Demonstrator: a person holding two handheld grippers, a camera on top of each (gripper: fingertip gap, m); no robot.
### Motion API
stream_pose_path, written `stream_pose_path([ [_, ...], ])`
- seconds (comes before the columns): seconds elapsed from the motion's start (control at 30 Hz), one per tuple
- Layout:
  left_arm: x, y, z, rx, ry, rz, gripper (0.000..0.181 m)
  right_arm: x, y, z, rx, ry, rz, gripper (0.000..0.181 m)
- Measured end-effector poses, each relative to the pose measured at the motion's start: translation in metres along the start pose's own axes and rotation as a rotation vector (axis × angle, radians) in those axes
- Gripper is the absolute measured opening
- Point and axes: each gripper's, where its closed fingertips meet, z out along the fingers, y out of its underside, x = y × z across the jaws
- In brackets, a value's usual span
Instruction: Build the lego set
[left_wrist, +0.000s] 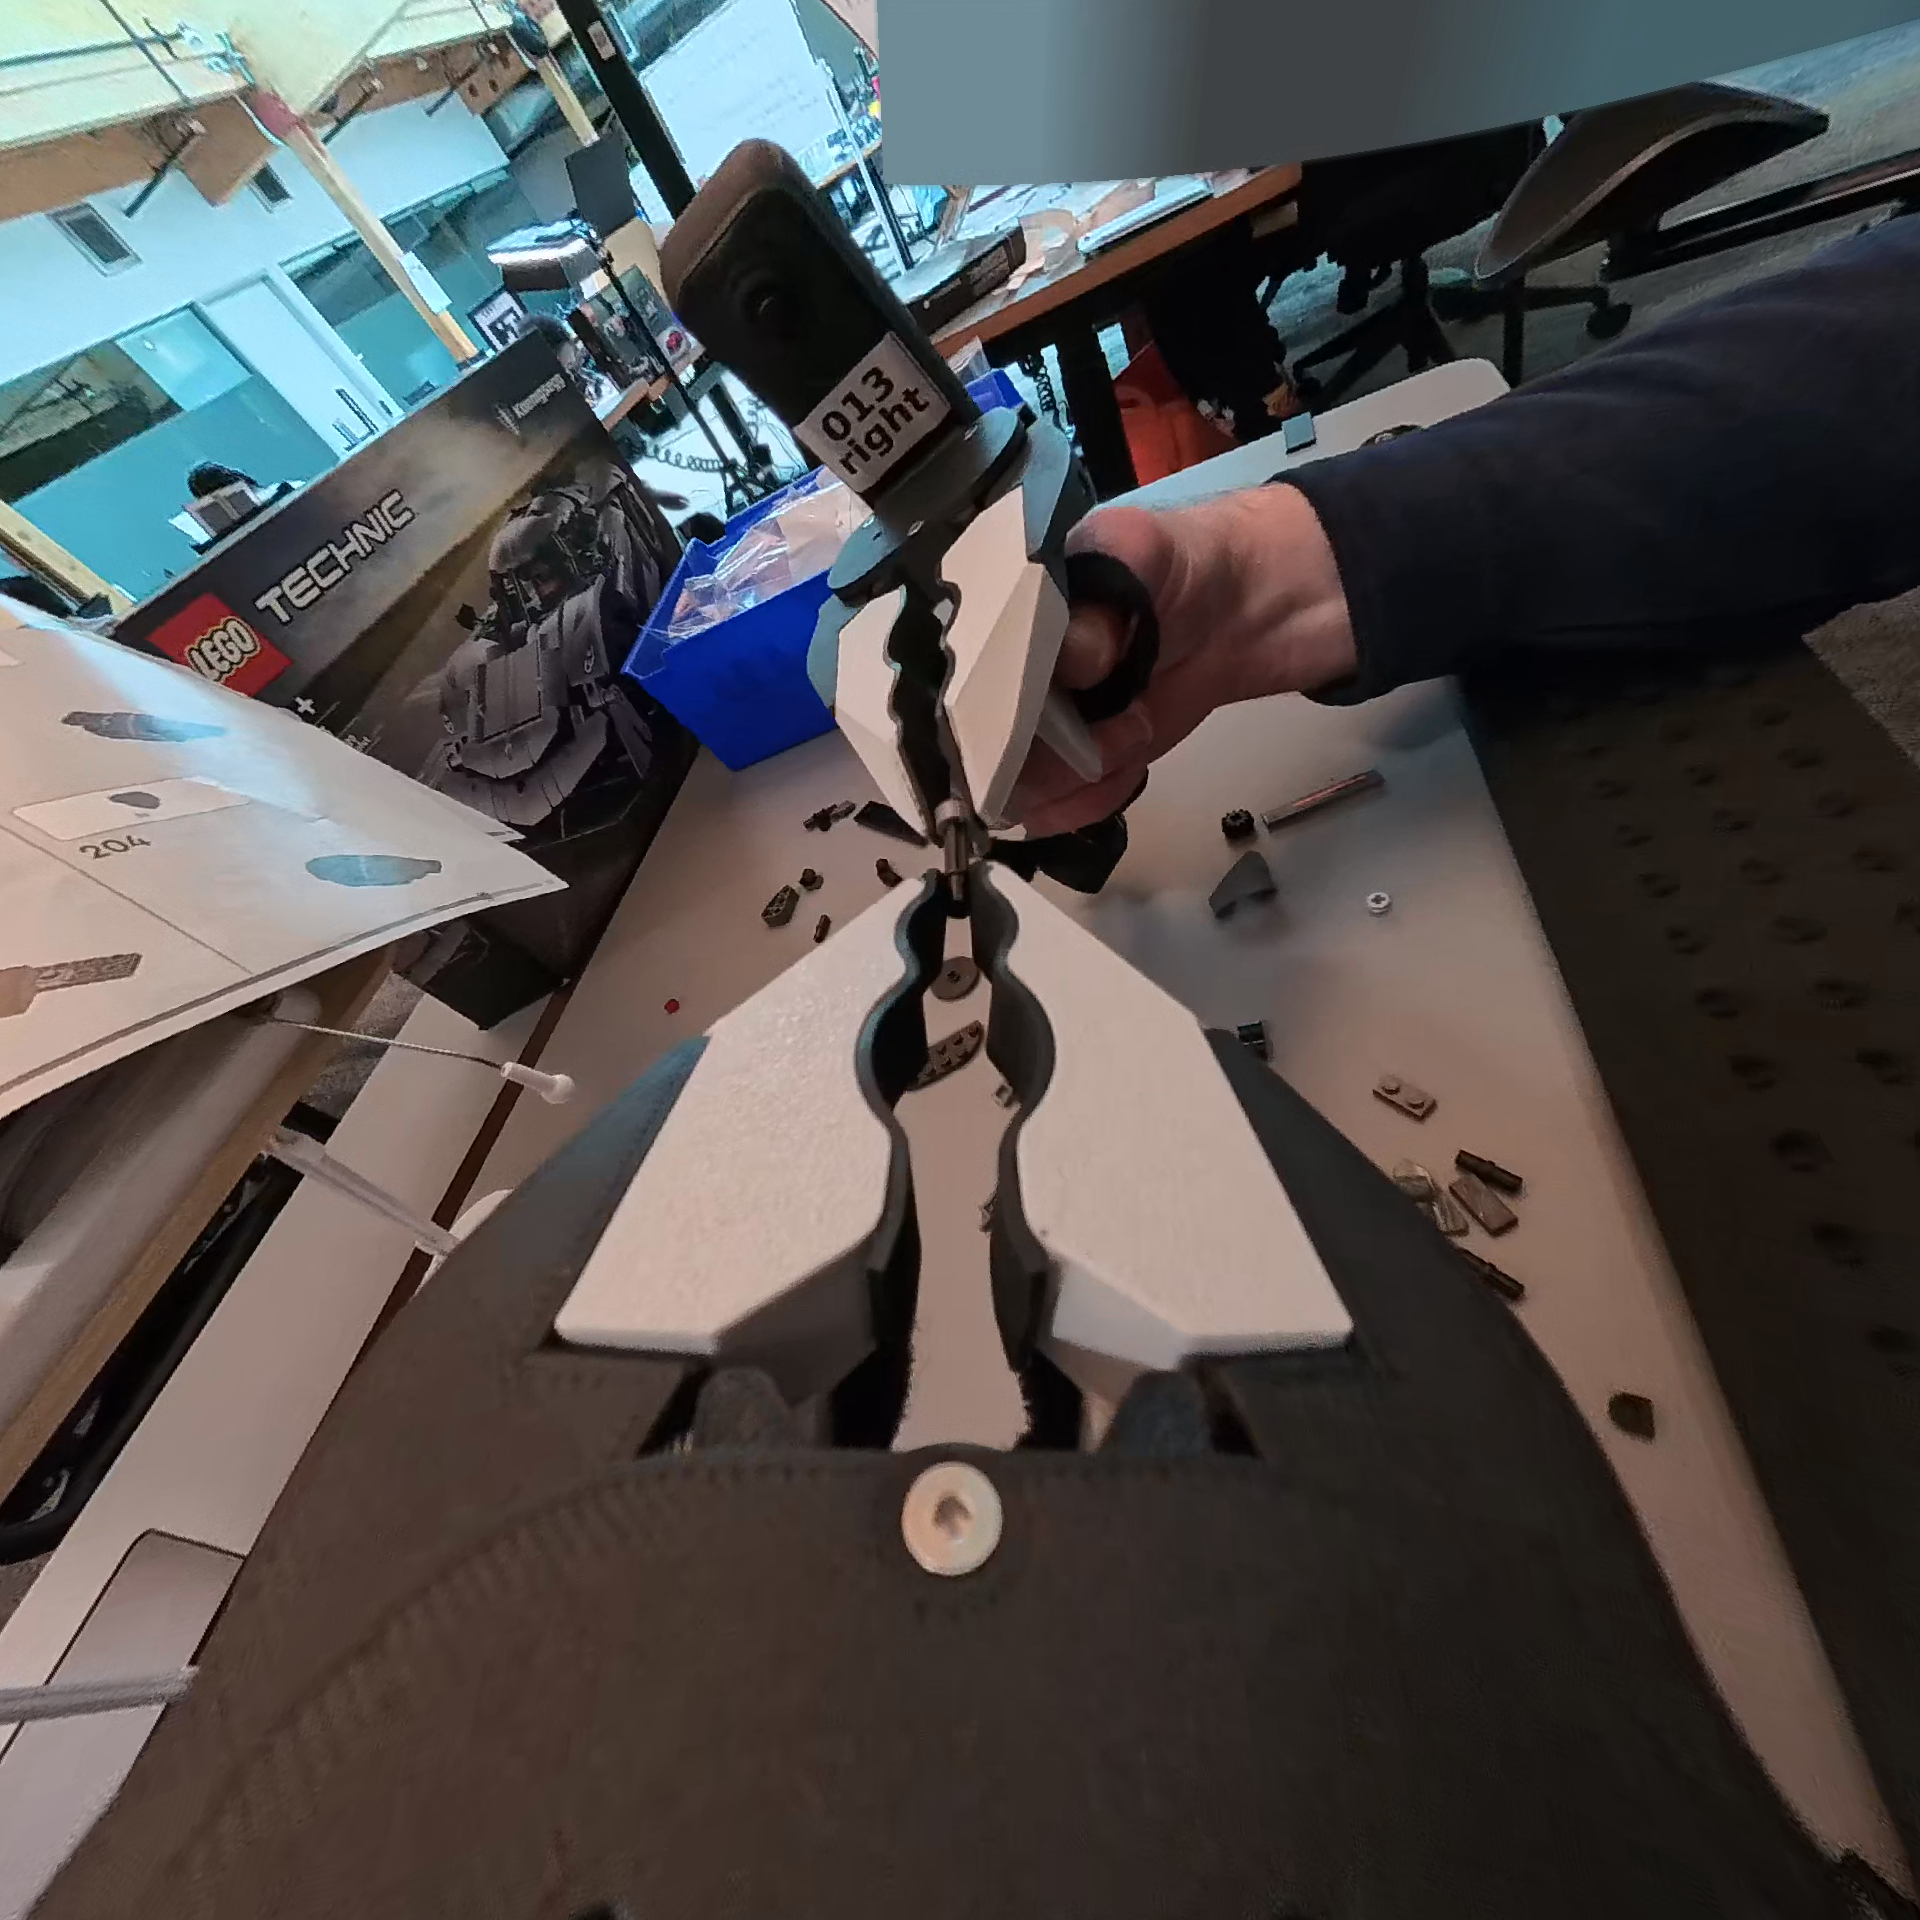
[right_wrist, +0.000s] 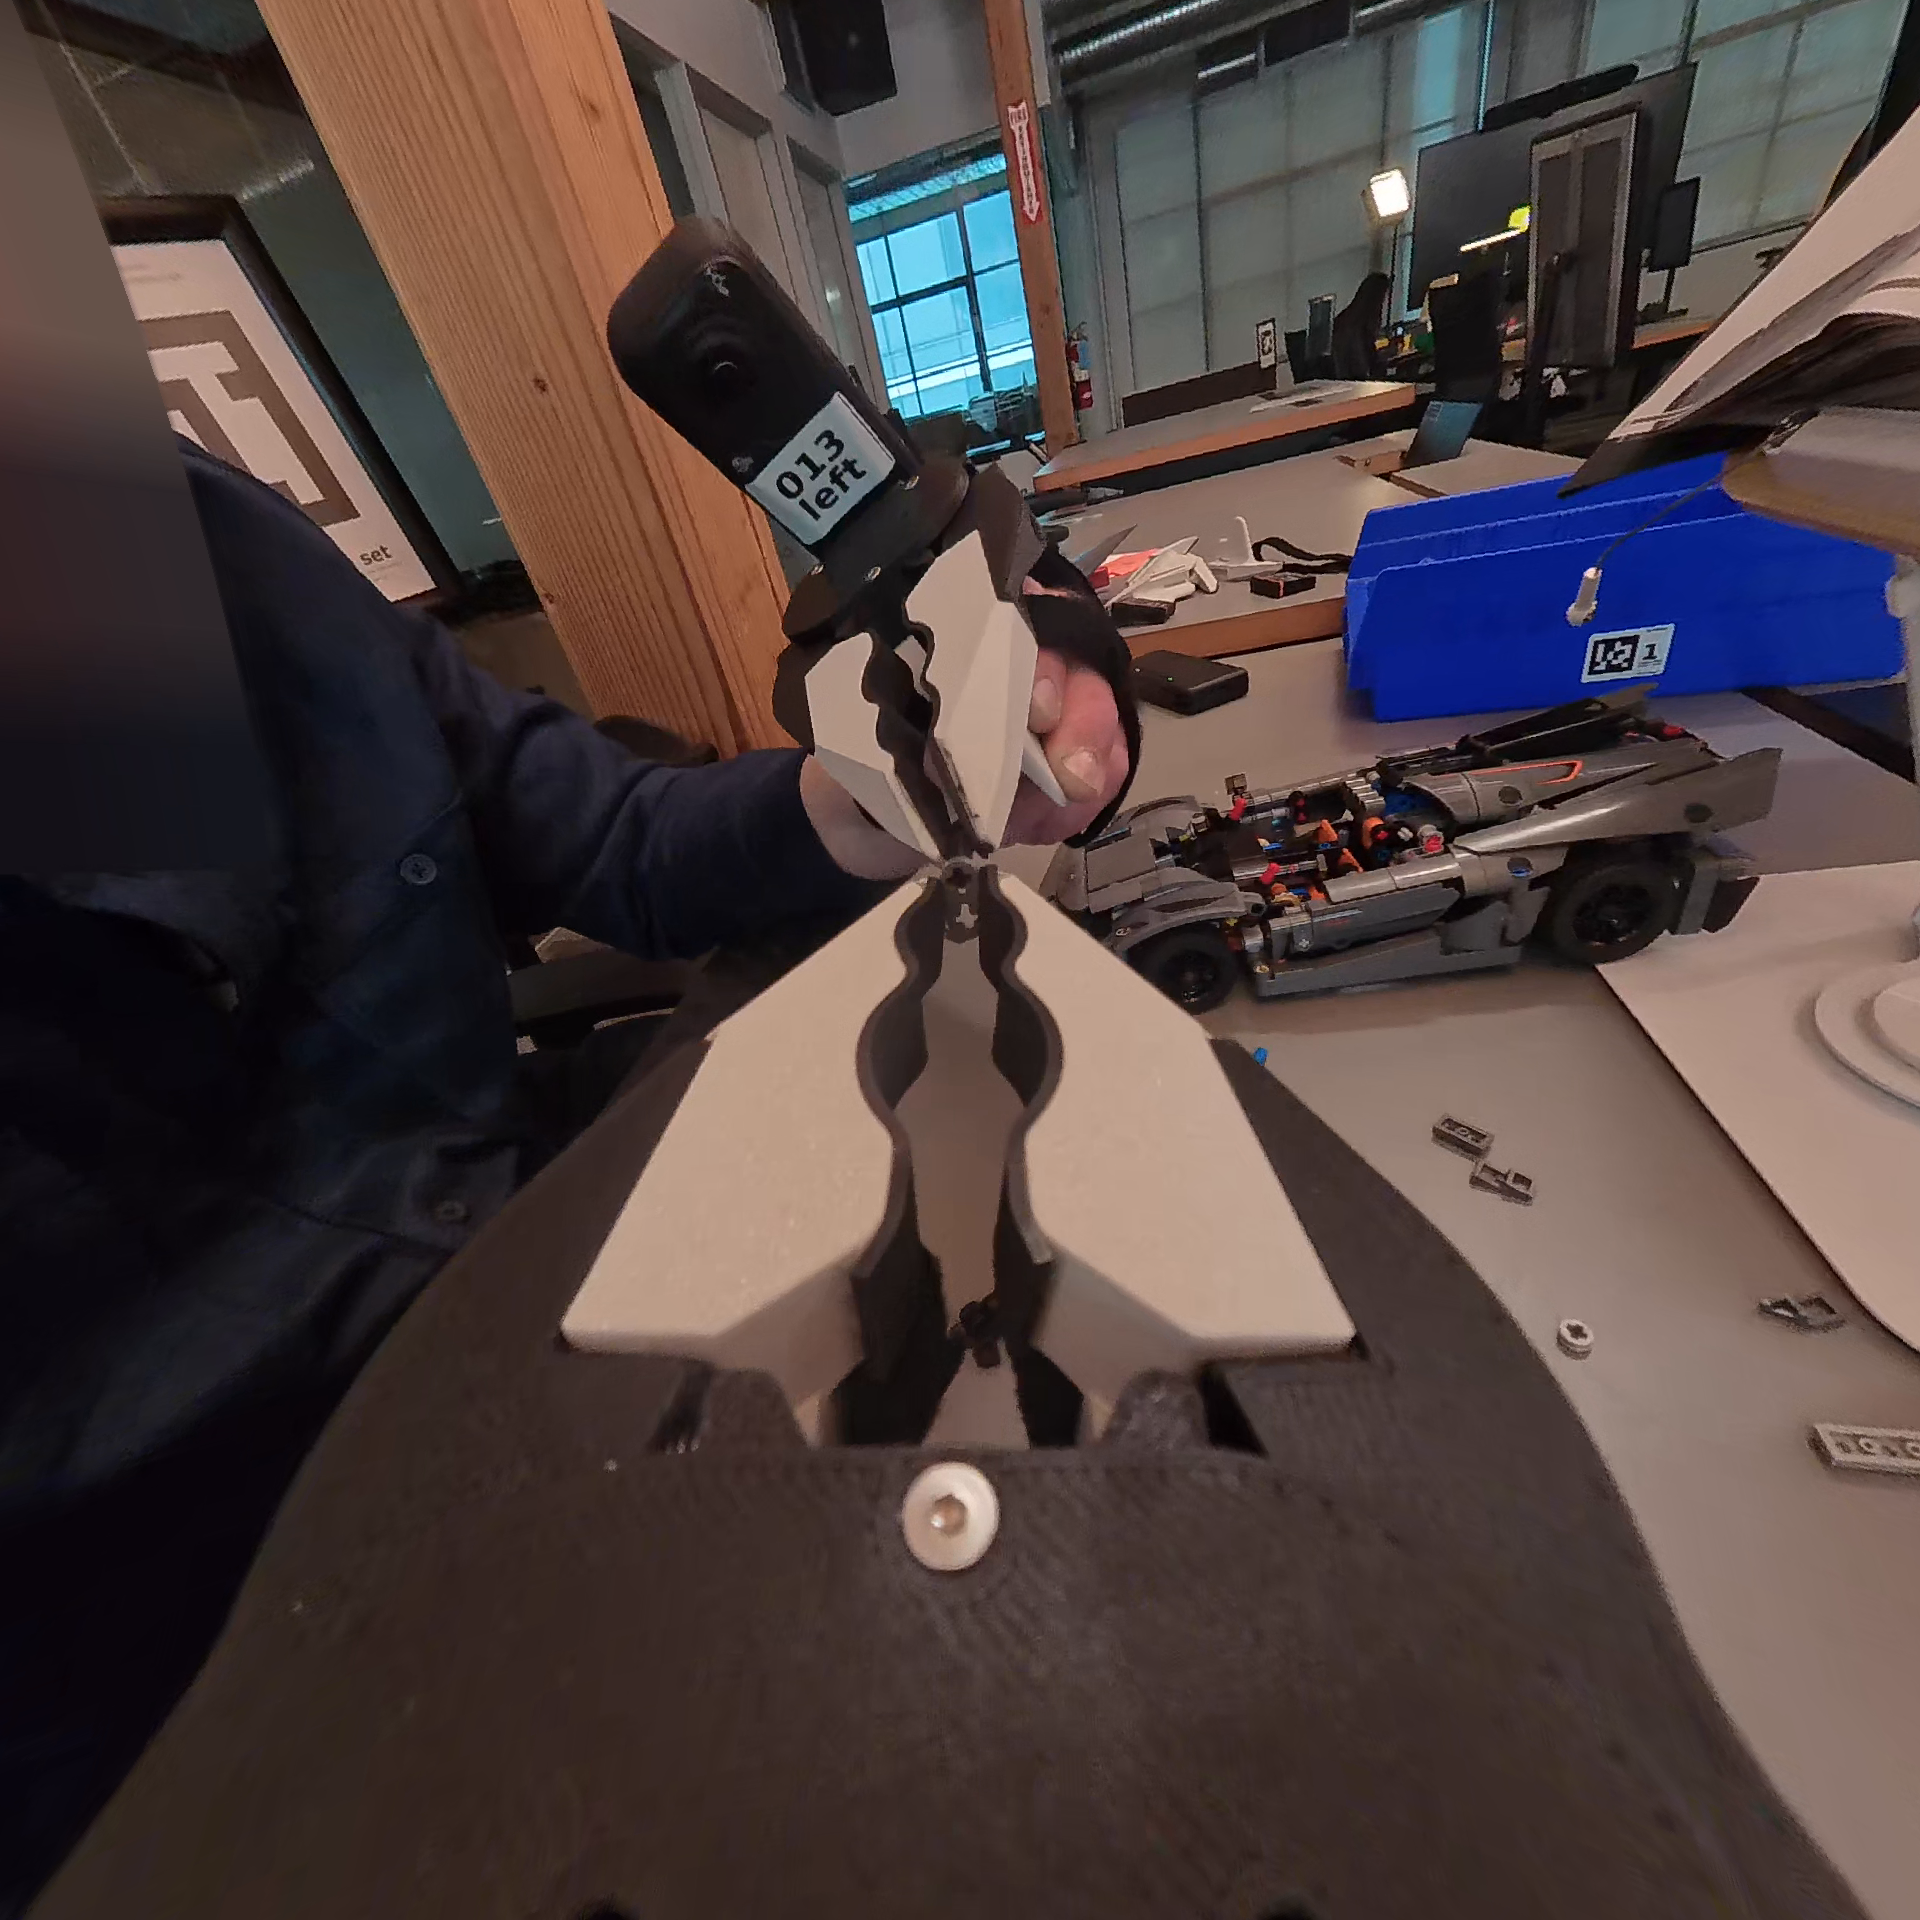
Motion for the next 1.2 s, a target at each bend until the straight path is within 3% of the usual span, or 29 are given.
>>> stream_pose_path([
  [0.6,-0.008,-0.008,0.002,0.072,-0.067,-0.046,0.002,0.001,-0.012,-0.003,0.108,-0.019,0.042,0.004],
  [1.2,0.001,0.002,0.004,-0.007,-0.010,0.003,0.002,0.000,0.004,-0.001,-0.039,0.020,-0.002,0.003],
])
